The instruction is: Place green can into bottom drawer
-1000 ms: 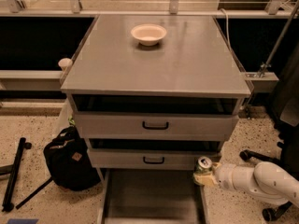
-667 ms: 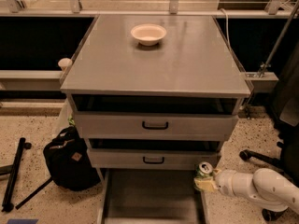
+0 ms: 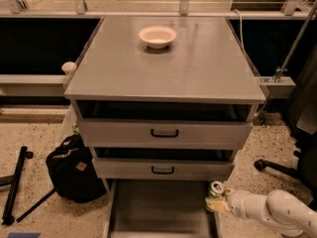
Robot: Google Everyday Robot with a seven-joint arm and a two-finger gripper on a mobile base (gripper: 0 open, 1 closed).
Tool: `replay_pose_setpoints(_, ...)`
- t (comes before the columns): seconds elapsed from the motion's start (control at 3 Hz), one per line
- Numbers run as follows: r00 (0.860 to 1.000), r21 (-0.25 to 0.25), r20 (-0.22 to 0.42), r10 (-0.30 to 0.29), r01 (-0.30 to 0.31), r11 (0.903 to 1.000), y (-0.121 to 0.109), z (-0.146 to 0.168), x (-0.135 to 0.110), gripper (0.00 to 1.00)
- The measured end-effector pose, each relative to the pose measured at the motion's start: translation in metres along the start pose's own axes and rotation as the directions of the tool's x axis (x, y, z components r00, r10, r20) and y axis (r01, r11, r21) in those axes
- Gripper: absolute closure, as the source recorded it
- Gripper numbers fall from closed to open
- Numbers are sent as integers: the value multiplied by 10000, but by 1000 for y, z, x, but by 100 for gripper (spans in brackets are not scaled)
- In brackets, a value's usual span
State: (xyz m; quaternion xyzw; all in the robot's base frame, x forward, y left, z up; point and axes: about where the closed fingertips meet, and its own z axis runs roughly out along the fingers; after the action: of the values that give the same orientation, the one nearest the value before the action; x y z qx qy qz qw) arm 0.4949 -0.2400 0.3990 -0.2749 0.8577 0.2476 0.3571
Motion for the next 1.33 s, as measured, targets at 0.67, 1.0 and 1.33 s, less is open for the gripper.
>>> replay_pose_setpoints(0.67, 9968, -42, -508, 614, -617, 9981, 12, 44, 58, 100)
replay_pose_setpoints(1.0, 9935, -66, -563, 988, -994, 9950, 19, 64, 81, 100)
replay_pose_setpoints(1.33, 9946, 44, -396, 957, -956, 9954, 13, 68, 86, 100)
